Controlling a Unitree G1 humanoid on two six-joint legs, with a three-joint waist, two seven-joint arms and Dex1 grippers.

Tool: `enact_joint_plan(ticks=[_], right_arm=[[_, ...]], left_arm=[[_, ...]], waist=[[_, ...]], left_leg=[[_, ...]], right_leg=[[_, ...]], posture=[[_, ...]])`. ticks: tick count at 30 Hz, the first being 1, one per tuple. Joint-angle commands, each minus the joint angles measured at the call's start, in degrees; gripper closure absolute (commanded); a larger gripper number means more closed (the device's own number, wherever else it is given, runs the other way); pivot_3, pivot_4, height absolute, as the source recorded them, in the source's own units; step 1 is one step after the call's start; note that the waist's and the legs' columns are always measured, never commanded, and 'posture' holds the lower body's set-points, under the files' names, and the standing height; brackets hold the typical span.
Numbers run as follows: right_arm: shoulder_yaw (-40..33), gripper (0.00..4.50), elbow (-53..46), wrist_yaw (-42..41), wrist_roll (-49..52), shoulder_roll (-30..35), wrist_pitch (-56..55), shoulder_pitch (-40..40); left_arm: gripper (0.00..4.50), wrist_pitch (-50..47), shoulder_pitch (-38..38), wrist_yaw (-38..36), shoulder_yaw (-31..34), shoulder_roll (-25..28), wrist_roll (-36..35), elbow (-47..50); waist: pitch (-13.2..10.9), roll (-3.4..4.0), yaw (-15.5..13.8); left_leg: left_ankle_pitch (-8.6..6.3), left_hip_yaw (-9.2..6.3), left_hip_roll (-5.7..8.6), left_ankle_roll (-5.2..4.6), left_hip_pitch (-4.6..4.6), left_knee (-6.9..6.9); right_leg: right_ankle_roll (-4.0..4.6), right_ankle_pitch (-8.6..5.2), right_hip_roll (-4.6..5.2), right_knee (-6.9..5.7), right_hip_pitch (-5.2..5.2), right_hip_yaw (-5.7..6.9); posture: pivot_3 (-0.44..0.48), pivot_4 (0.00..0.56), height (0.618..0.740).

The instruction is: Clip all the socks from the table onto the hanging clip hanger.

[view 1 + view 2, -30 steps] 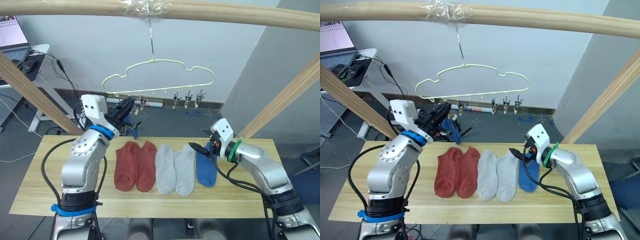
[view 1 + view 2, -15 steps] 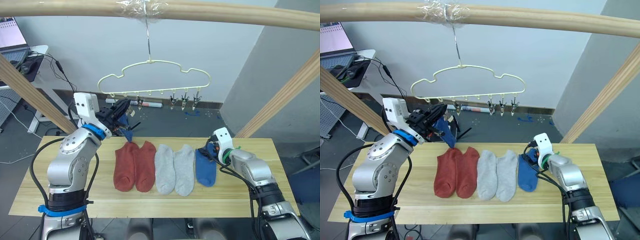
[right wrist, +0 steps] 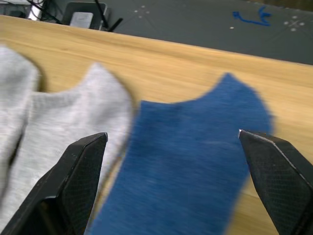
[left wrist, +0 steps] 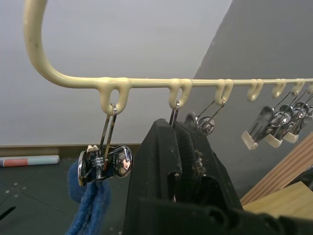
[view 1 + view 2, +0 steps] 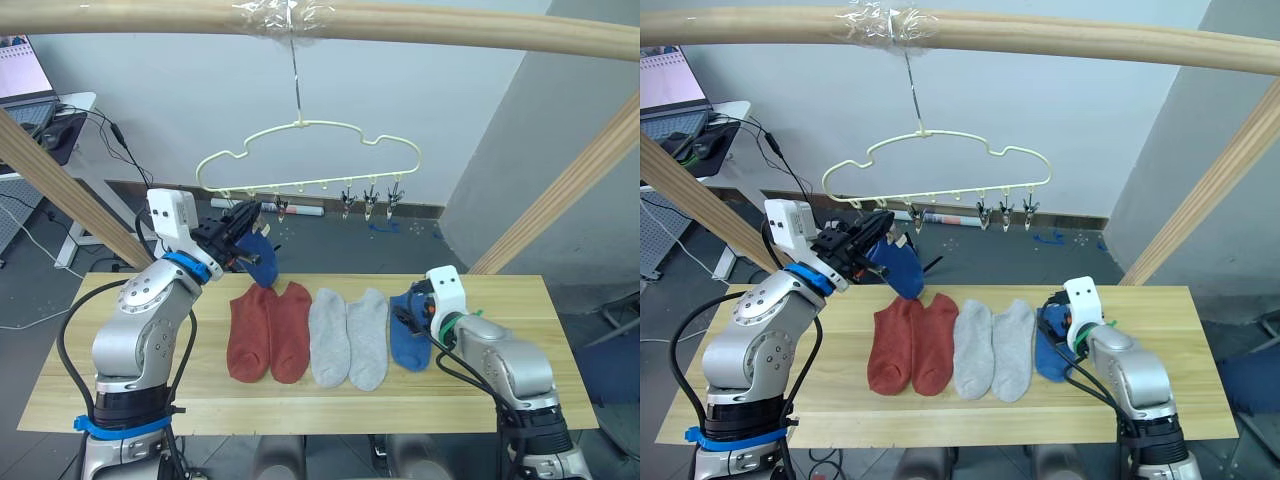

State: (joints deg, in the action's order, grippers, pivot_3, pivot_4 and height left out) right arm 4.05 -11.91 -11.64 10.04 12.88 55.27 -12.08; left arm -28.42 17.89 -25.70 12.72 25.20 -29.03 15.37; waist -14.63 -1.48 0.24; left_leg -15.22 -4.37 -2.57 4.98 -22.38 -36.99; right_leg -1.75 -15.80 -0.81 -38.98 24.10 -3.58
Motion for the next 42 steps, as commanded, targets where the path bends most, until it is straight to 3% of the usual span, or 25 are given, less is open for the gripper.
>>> enact_joint_plan(ticks=[1,16,19,26,30,37,42], right_arm=[[-0.94,0.0,2.31,2.33,-2.4,0.11,-3.64,-0.62],[0.44,0.0,10.78,2.7,-4.08,-3.96,-7.38,-1.6],[2.58,0.61,14.43,0.75,-6.31,-1.53,-12.72,-0.42],[7.39,3.19,19.84,-5.39,-10.32,4.94,-24.37,0.88],[7.51,4.48,18.27,-11.32,-9.49,8.77,-29.26,1.15],[9.83,4.48,3.39,-30.38,-3.83,18.9,-29.77,0.22],[10.86,4.48,-8.62,-37.21,5.84,17.68,-19.67,-4.34]], left_arm=[[4.48,-0.3,-0.12,-0.05,0.03,0.48,0.08,0.52],[4.48,0.38,-0.09,-0.38,-0.65,0.75,0.59,0.16],[4.5,0.22,-0.36,-0.09,-0.68,0.65,0.57,0.66],[4.5,0.59,-0.78,-0.45,-0.68,1.11,0.95,0.42],[4.5,0.04,-0.66,-0.7,-0.37,1.39,0.65,-0.22],[4.5,-9.88,-0.3,-3.02,3.16,2.52,-9.31,-0.74],[4.5,-25.07,3.79,3.57,12.88,1.82,-29.25,-3.37]], waist=[[0.0,0.0,-0.03],[0.0,0.0,0.05],[0.0,0.0,0.05],[0.0,0.0,0.05],[0.0,-0.01,-0.08],[-0.04,-0.01,0.53],[-0.07,-0.06,0.86]], left_leg=[[0.0,0.01,0.0,0.0,0.0,0.0],[0.0,0.04,-0.02,0.0,0.0,0.01],[0.0,0.05,-0.02,-0.01,0.01,0.02],[0.0,0.08,-0.02,-0.01,0.16,0.02],[0.0,0.12,0.0,-0.01,0.17,0.0],[-0.01,0.16,-0.04,-0.01,0.18,0.04],[-0.01,0.08,-0.07,-0.01,0.18,0.02]], right_leg=[[0.0,0.0,0.01,0.01,0.0,-0.01],[0.01,0.01,-0.01,0.0,0.02,-0.04],[0.01,0.0,-0.01,0.01,0.02,-0.04],[-0.01,0.0,-0.02,-0.01,-0.06,-0.08],[-0.05,0.02,-0.01,0.0,-0.09,-0.14],[-0.07,0.02,-0.04,0.01,-0.05,-0.18],[-0.07,0.02,-0.07,-0.04,-0.06,-0.11]], posture=[[0.101,0.255,0.74],[0.109,0.257,0.74],[0.119,0.258,0.74],[0.122,0.259,0.74],[0.122,0.258,0.74],[0.115,0.255,0.74],[0.116,0.249,0.74]])
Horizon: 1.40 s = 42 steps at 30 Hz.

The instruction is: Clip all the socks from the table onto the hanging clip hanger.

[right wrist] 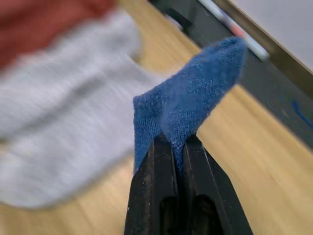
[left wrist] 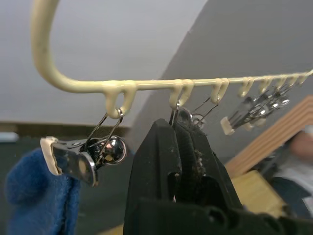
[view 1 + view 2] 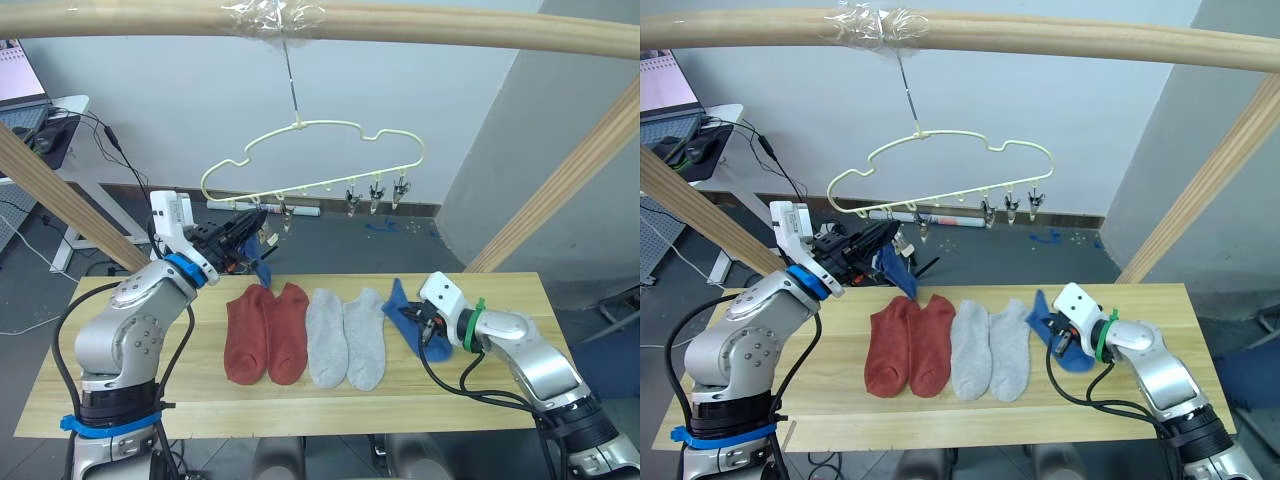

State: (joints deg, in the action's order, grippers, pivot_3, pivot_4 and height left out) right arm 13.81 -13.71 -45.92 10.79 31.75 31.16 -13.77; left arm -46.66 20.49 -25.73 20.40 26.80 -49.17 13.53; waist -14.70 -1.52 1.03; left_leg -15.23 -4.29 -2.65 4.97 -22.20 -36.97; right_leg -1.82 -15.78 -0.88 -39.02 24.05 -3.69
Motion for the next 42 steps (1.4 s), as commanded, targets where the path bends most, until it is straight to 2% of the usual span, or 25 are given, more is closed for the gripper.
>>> enact_joint_plan(ticks=[1,7,9,15,24,34,41,42], right_arm=[[2.55,4.48,-7.67,-3.18,5.55,-2.44,5.56,-4.38],[11.61,4.48,-1.04,1.44,-0.83,-11.72,3.33,-12.74],[13.52,4.48,1.5,2.12,-1.87,-14.93,2.98,-15.27],[13.9,4.48,5.45,2.75,-2.24,-21.1,3.21,-20.56],[12.56,4.48,8.71,3.23,-4.56,-21.61,0.21,-25.4],[12.23,4.48,9.01,3.1,-4.95,-22.3,-0.18,-27.55],[11.75,4.48,7.91,3.11,-3.99,-22.93,1.44,-27.66],[11.57,4.5,7.87,3.25,-3.77,-23.27,1.82,-27.61]], left_arm=[[4.5,-9.08,2.02,4.97,6.84,0.34,-12.78,-2.62],[4.5,-14.32,4.53,10.87,10.44,1.11,-23.85,-5.47],[4.5,-14.68,4.33,11.71,9.88,1.4,-25.27,-4.77],[4.5,-13.33,3.08,13.06,8.83,1.47,-26.72,-2.62],[4.5,-12.73,0.8,11.99,7.37,2.25,-26.75,-0.23],[4.5,-11.58,-0.39,11.74,5.74,2.82,-27.01,0.67],[4.5,-9.71,-1.04,10.02,4.35,3.33,-24.42,1.85],[4.21,-9.41,-1.17,9.77,4.29,3.33,-24.37,2.01]], waist=[[-0.02,-0.04,0.23],[-0.03,-0.11,0.21],[-0.04,-0.12,-0.04],[-0.04,-0.12,-0.92],[-0.04,-0.12,-1.08],[-0.05,-0.1,-1.06],[-0.06,-0.09,-1.05],[-0.06,-0.09,-1.05]], left_leg=[[0.0,0.0,0.0,0.0,0.0,-0.01],[0.01,-0.15,0.02,0.02,-0.13,-0.02],[0.02,-0.17,0.03,0.04,-0.19,-0.03],[0.19,-0.29,0.03,0.36,-0.33,0.0],[0.18,-0.35,0.05,0.36,-0.36,0.0],[0.14,-0.35,0.04,0.28,-0.36,0.01],[0.11,-0.36,0.04,0.22,-0.36,0.02],[0.11,-0.36,0.04,0.22,-0.36,0.02]], right_leg=[[0.0,0.0,0.0,0.0,0.0,0.0],[0.0,0.01,0.05,0.03,0.03,0.15],[0.29,0.18,0.09,0.04,0.05,0.19],[0.31,0.2,0.13,0.04,0.16,0.35],[0.32,0.2,0.16,0.04,0.14,0.45],[0.32,0.2,0.16,0.04,0.15,0.45],[0.32,0.2,0.16,0.05,0.15,0.46],[0.32,0.2,0.16,0.05,0.15,0.45]], posture=[[0.114,0.245,0.74],[0.117,0.24,0.74],[0.121,0.239,0.74],[0.127,0.239,0.74],[0.134,0.248,0.74],[0.135,0.258,0.74],[0.135,0.258,0.74],[0.135,0.258,0.74]])
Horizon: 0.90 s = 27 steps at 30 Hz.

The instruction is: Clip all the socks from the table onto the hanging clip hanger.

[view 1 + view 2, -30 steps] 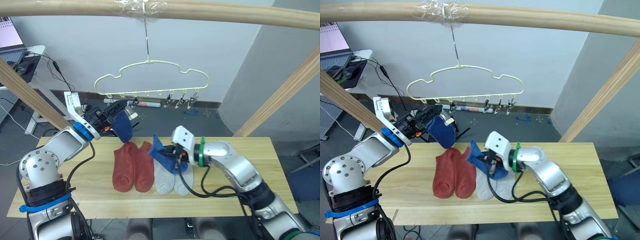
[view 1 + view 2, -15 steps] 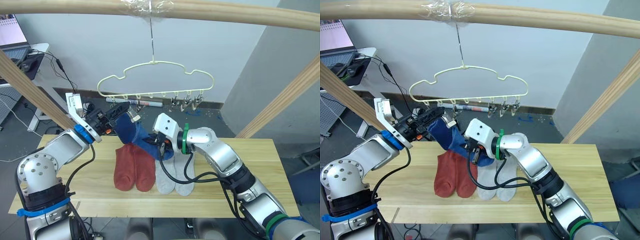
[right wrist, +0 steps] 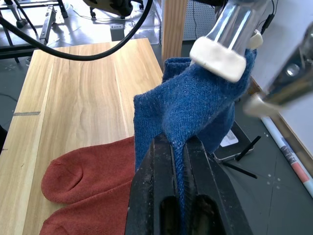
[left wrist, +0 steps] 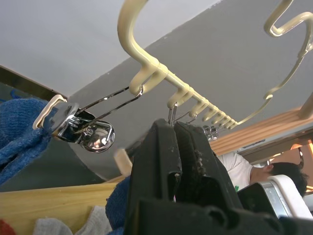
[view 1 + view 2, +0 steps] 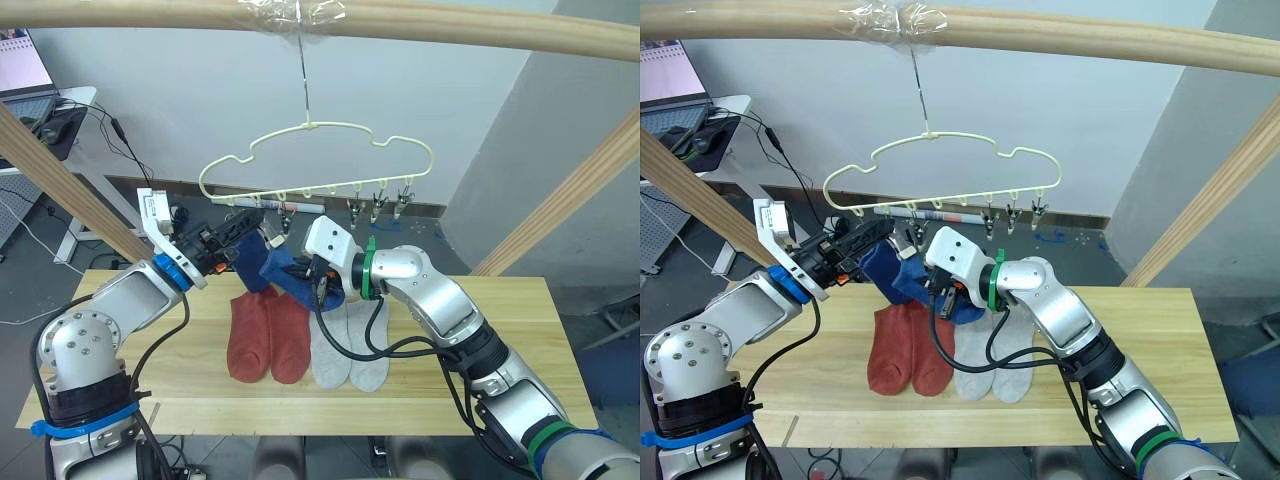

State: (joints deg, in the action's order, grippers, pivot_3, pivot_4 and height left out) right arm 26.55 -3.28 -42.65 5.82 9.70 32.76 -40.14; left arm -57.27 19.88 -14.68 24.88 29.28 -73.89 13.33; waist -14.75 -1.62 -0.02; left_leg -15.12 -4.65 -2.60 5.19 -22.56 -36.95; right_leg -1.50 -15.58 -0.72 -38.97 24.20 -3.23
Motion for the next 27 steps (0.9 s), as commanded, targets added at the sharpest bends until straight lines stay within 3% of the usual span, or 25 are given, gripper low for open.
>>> enact_joint_plan(ticks=[1,8,14,15,18,24,27], right_arm=[[-1.37,4.5,-2.54,0.13,1.43,-1.6,0.62,-1.16],[-2.6,4.5,-0.89,1.53,2.12,-4.73,1.93,-0.38],[-9.66,4.5,0.48,5.49,9.51,-12.28,11.91,0.31],[-11.02,3.98,0.58,6.06,11.0,-13.56,13.97,0.23],[-11.41,3.03,0.27,6.1,12.01,-13.83,15.88,0.02],[-9.9,1.0,-0.77,6.99,9.89,-9.02,14.13,1.78],[-8.07,1.0,-3.29,5.25,8.06,-3.07,11.19,4.28]], left_arm=[[3.9,1.43,-0.67,-1.49,-0.24,0.87,0.35,2.33],[1.85,2.16,-0.73,-1.43,-0.31,1.05,0.9,2.22],[1.85,2.91,-1.47,-1.19,0.28,2.7,2.3,1.94],[1.81,3.02,-1.84,-1.45,0.15,3.3,3.05,2.18],[1.81,4.82,-3.15,-1.03,-2.17,5.33,9.54,3.81],[1.81,9.85,-5.29,-3.12,-5.89,6.68,19.39,6.46],[1.81,9.25,-6.08,-0.91,-7.73,6.85,23.07,7.5]], waist=[[0.0,0.0,0.0],[-0.02,0.01,-0.02],[-0.03,0.03,0.04],[-0.04,0.04,0.06],[-0.07,0.09,-0.03],[-0.11,0.14,-0.51],[-0.11,0.14,-0.73]], left_leg=[[0.0,0.0,0.0,0.0,0.0,0.0],[-0.02,-0.03,0.0,-0.03,-0.02,0.0],[-0.02,-0.07,-0.01,-0.03,-0.04,0.01],[-0.02,-0.07,-0.03,-0.03,-0.04,0.01],[-0.02,-0.11,-0.03,-0.04,-0.04,0.04],[-0.02,-0.1,0.02,-0.04,-0.12,0.04],[-0.02,-0.1,0.02,-0.04,-0.17,0.06]], right_leg=[[0.0,0.0,0.0,0.0,0.0,0.0],[0.0,0.0,0.0,0.0,0.0,0.03],[0.0,0.0,0.0,0.01,0.01,0.08],[0.0,0.0,0.0,0.0,0.02,0.08],[0.01,0.0,-0.01,0.01,0.04,0.13],[0.01,-0.01,0.01,0.08,0.06,0.15],[0.01,-0.01,0.01,0.12,0.07,0.16]], posture=[[0.135,0.258,0.74],[0.135,0.261,0.74],[0.14,0.261,0.74],[0.14,0.261,0.74],[0.148,0.263,0.74],[0.155,0.26,0.74],[0.156,0.257,0.74]])
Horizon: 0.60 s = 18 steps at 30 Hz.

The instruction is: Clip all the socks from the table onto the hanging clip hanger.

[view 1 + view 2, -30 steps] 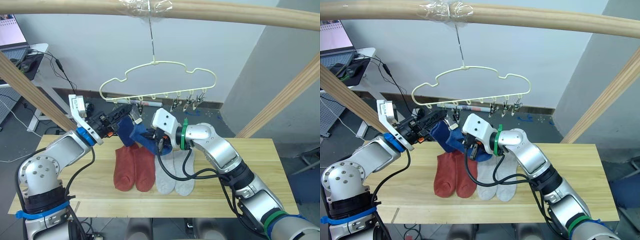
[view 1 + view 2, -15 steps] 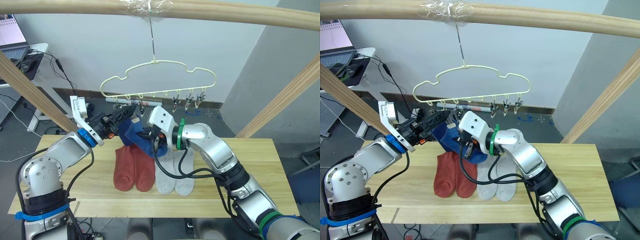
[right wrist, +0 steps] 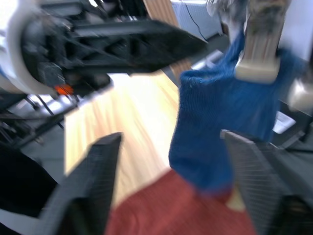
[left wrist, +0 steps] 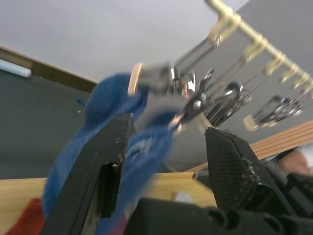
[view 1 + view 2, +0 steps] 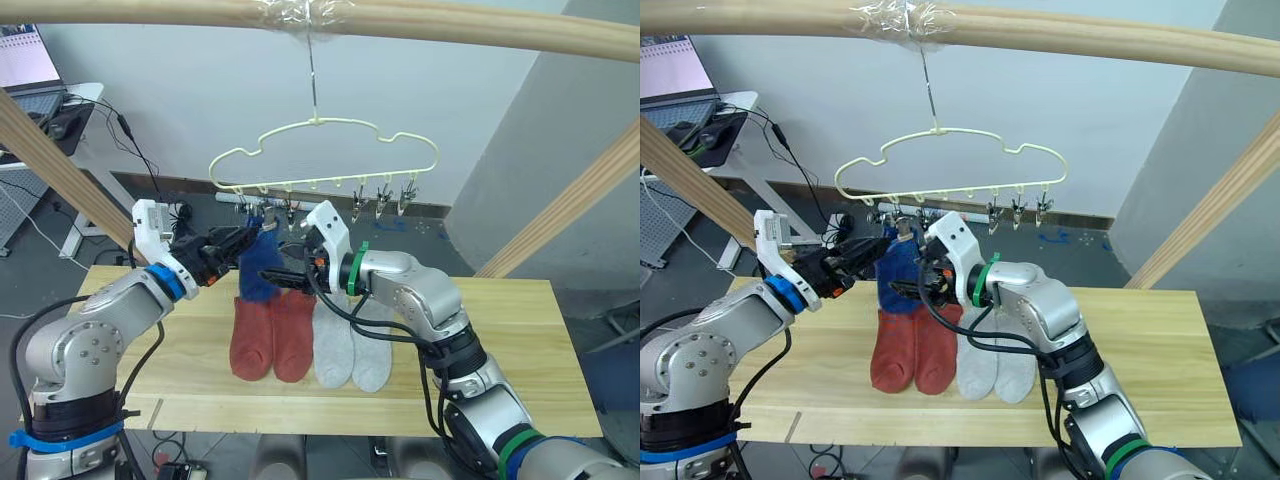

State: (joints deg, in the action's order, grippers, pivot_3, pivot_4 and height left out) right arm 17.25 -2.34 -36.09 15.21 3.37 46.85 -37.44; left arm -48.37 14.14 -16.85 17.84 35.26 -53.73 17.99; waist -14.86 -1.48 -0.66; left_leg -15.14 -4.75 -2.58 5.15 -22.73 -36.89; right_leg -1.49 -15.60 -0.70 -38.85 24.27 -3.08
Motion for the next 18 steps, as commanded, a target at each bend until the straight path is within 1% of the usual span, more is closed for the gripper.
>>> enact_joint_plan(ticks=[1,3,4,5,6,7,8,9,12,14,15,16,18], right_arm=[[1.05,1.0,-5.26,-1.65,-1.2,4.57,-3.19,2.47],[0.18,1.0,-8.86,-2.48,-0.49,7.98,-3.85,5.28],[-0.33,1.0,-10.58,-2.85,-0.1,9.52,-4.18,6.6],[-0.7,1.0,-12.3,-3.17,-0.19,11.37,-5.07,8.02],[-0.52,1.0,-13.55,-3.52,-1.05,13.18,-6.97,9.06],[-0.46,1.0,-14.69,-4.11,-2.2,15.25,-9.98,10.18],[-1.89,1.0,-15.9,-4.19,-1.61,16.38,-10.46,11.14],[-3.84,1.0,-17.21,-4.24,-0.29,17.31,-10.37,11.94],[-7.23,0.97,-19.86,-5.51,1.24,20.51,-12.91,13.71],[-7.09,0.97,-20.07,-7.21,-0.94,23.72,-17.3,14.82],[-8.03,0.97,-19.92,-7.42,-0.51,24.44,-17.71,15.31],[-8.93,0.97,-19.85,-7.45,0.33,24.73,-17.73,15.64],[-11.43,0.97,-20.48,-7.64,3.5,24.36,-17.14,15.81]], left_arm=[[1.81,0.64,-0.65,2.46,-1.87,1.22,5.59,3.34],[1.81,3.82,-1.67,3.18,-4.26,1.68,11.65,4.63],[1.81,5.1,-2.11,2.1,-4.99,1.92,13.16,5.04],[1.81,6.32,-2.75,-0.69,-5.92,2.65,13.91,5.47],[1.81,7.2,-3.34,-3.22,-6.22,2.88,13.77,5.96],[1.81,8.22,-3.57,-4.91,-5.65,1.94,12.65,6.5],[1.81,9.52,-3.5,-6.01,-4.91,0.61,11.37,7.3],[1.81,11.35,-3.29,-6.3,-4.63,-0.67,11.56,8.22],[2.34,11.86,-3.16,-5.16,-5.44,-3.95,11.39,10.37],[2.96,11.01,-3.26,-3.62,-6.7,-5.89,11.39,11.66],[3.23,10.87,-3.07,-2.71,-7.27,-7.08,11.45,12.24],[3.23,10.86,-2.88,-2.15,-7.61,-8.01,11.52,12.68],[3.23,12.14,-2.45,-1.46,-9.55,-9.21,13.95,13.59]], waist=[[0.0,0.0,-0.18],[-0.01,0.0,-0.28],[-0.01,0.0,-0.41],[-0.01,0.0,-0.41],[-0.04,0.02,-0.39],[-0.05,0.04,-0.38],[-0.09,0.1,-0.44],[-0.14,0.12,-0.62],[-0.21,0.08,-0.7],[-0.21,0.08,-0.68],[-0.21,0.07,-0.67],[-0.21,0.06,-0.66],[-0.23,0.03,-0.64]], left_leg=[[0.0,0.0,0.0,0.0,-0.01,0.0],[0.0,0.01,0.0,0.0,-0.05,0.0],[0.0,0.01,0.0,0.0,-0.06,0.02],[0.0,0.02,0.0,0.0,-0.06,0.04],[0.0,0.02,-0.01,0.0,-0.07,0.06],[0.0,0.03,-0.02,0.0,-0.08,0.06],[0.0,0.04,-0.03,0.0,-0.06,0.07],[0.0,0.05,-0.02,0.0,-0.08,0.06],[0.0,0.07,0.0,0.0,-0.11,-0.03],[0.0,0.09,0.01,0.0,-0.08,-0.05],[0.0,0.1,0.01,0.0,-0.08,-0.05],[0.0,0.11,0.02,0.0,-0.07,-0.05],[0.0,0.12,0.01,0.0,-0.07,-0.06]], right_leg=[[0.0,0.0,0.0,0.0,0.01,0.0],[-0.01,0.0,0.01,0.01,0.05,-0.02],[-0.01,0.0,0.0,0.01,0.06,-0.02],[-0.01,0.0,0.0,0.01,0.08,-0.03],[-0.01,0.0,0.0,0.01,0.1,-0.03],[-0.01,0.0,-0.01,0.0,0.12,-0.03],[-0.01,-0.01,-0.01,0.0,0.12,-0.04],[-0.02,-0.01,-0.01,0.0,0.12,-0.04],[-0.06,-0.03,0.01,0.0,0.1,-0.09],[-0.07,-0.04,0.0,0.0,0.08,-0.12],[-0.08,-0.04,0.0,0.0,0.08,-0.14],[-0.09,-0.05,0.0,0.0,0.07,-0.14],[-0.06,-0.03,-0.01,-0.01,0.07,-0.16]], posture=[[0.156,0.257,0.74],[0.151,0.256,0.74],[0.151,0.256,0.74],[0.151,0.258,0.74],[0.153,0.256,0.74],[0.151,0.255,0.74],[0.151,0.255,0.74],[0.147,0.256,0.74],[0.137,0.253,0.74],[0.13,0.252,0.74],[0.124,0.252,0.74],[0.122,0.25,0.74],[0.117,0.249,0.74]])
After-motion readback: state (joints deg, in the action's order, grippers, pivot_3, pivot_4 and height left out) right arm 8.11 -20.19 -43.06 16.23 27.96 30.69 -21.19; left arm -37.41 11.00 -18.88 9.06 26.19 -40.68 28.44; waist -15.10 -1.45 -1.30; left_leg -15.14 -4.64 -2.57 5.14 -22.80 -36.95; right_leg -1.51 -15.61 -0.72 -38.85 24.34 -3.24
